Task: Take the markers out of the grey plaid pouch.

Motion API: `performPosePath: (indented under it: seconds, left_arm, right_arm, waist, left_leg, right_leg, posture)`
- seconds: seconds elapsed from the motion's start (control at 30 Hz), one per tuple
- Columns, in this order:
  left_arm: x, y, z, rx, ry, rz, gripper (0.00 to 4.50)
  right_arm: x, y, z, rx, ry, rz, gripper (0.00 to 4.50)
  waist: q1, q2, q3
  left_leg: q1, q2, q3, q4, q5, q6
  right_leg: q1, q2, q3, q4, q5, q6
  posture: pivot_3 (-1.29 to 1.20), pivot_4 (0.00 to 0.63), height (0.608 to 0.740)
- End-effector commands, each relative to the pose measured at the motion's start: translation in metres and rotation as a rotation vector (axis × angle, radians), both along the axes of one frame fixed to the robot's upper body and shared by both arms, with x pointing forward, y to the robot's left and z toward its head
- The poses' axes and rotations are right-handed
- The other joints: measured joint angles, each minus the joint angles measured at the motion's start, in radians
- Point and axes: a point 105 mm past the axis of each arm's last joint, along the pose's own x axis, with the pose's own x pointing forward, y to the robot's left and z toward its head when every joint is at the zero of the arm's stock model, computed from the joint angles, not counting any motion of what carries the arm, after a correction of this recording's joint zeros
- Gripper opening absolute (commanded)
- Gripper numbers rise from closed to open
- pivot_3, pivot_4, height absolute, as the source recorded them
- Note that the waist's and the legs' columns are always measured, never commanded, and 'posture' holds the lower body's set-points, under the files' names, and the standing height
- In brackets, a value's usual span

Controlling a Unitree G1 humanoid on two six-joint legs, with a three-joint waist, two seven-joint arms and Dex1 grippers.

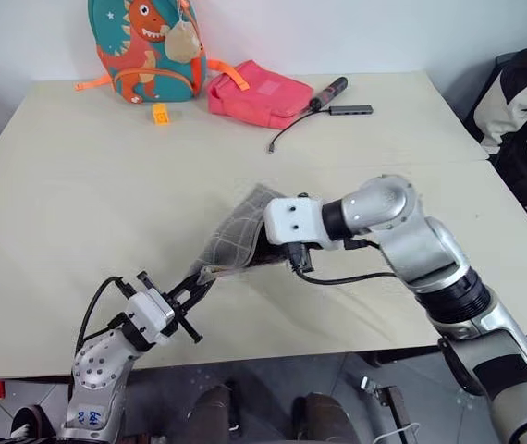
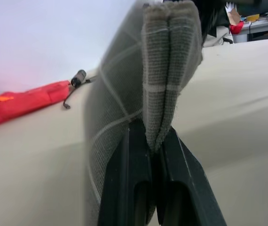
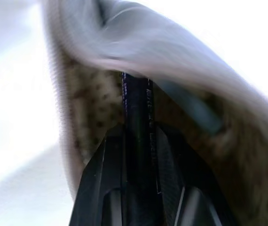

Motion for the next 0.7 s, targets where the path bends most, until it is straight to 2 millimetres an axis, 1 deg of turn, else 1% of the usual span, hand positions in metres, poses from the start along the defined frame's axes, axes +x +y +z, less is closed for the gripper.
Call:
performPosePath:
  seconds: [0.03,0.1,0.23,0.3,0.37,0.4,0.47,0.57,0.63,0.7]
  left_arm:
    - [0.002,0.003,-0.001,-0.04,0.039,0.005,0.0]
    - [0.005,0.006,0.003,-0.079,0.055,0.01,0.0]
    - [0.008,0.004,0.015,-0.142,0.093,-0.034,0.0]
    - [0.007,-0.001,0.021,-0.16,0.104,-0.068,0.0]
    - [0.01,-0.004,0.029,-0.206,0.115,-0.082,0.0]
    - [0.011,-0.004,0.033,-0.217,0.115,-0.082,0.0]
    - [0.011,-0.004,0.038,-0.218,0.114,-0.085,0.0]
    - [0.013,-0.002,0.042,-0.263,0.151,-0.097,0.0]
    - [0.013,0.0,0.042,-0.279,0.172,-0.102,0.0]
    - [0.015,0.003,0.042,-0.308,0.199,-0.105,0.0]
  right_arm:
    - [-0.007,0.002,0.023,0.042,-0.065,0.036,0.53]
    - [-0.006,-0.004,0.016,0.005,-0.067,0.032,0.53]
    - [0.0,-0.008,0.015,0.0,-0.069,0.006,0.53]
    - [0.002,-0.004,0.009,-0.018,-0.092,0.008,0.53]
    - [-0.001,0.0,0.002,-0.037,-0.091,0.025,0.53]
    - [0.002,-0.003,0.001,-0.055,-0.104,0.015,0.53]
    - [0.009,-0.011,0.002,-0.08,-0.121,-0.016,0.53]
    - [0.019,-0.028,0.01,-0.087,-0.135,-0.071,0.53]
    - [0.02,-0.034,0.014,-0.08,-0.131,-0.08,0.53]
    - [0.016,-0.042,0.023,-0.034,-0.081,-0.086,0.53]
  waist:
    - [0.0,0.0,0.0]
    - [0.001,0.0,0.0]
    - [0.0,0.0,0.0]
    - [0.0,0.0,0.0]
    - [0.0,0.0,0.0]
    - [0.0,0.0,0.0]
    - [0.001,0.0,0.0]
    - [0.002,0.0,0.0]
    - [0.0,0.0,0.0]
    - [0.0,0.0,0.0]
  left_leg:
    - [0.0,0.0,0.0,0.0,0.0,0.0]
    - [0.0,0.0,0.0,0.0,0.0,0.0]
    - [0.0,0.0,0.0,0.0,0.0,0.0]
    - [0.0,0.0,0.0,0.0,0.0,0.0]
    - [0.0,0.0,0.0,0.001,0.0,0.0]
    - [0.0,0.0,0.0,0.0,0.0,0.0]
    - [0.0,0.0,0.0,0.001,0.0,0.0]
    - [0.0,0.0,-0.001,0.003,0.0,0.0]
    - [0.0,0.0,-0.001,0.004,0.0,0.001]
    - [0.0,0.0,-0.001,0.004,0.0,0.001]
  right_leg:
    - [0.0,0.0,0.0,0.0,0.0,0.0]
    - [0.0,0.0,0.0,0.0,0.0,0.0]
    - [0.0,0.0,0.0,0.0,0.0,0.0]
    - [0.0,0.0,0.0,0.0,0.0,0.0]
    - [0.0,0.0,0.0,0.001,0.0,0.0]
    - [0.001,0.0,0.0,0.001,0.0,0.0]
    - [0.001,0.0,0.0,0.001,0.0,0.0]
    - [0.003,0.001,-0.001,0.0,0.0,0.0]
    - [0.004,0.001,-0.001,0.0,0.0,0.0]
    - [0.004,0.001,-0.001,-0.001,0.0,0.0]
  posture:
    - [0.0,0.15,0.74]
    - [0.0,0.15,0.74]
    - [0.0,0.15,0.74]
    - [0.0,0.15,0.74]
    - [0.0,0.15,0.74]
    - [0.0,0.15,0.74]
    - [0.0,0.15,0.74]
    - [0.0,0.15,0.74]
    - [0.0,0.15,0.74]
    - [0.0,0.15,0.74]
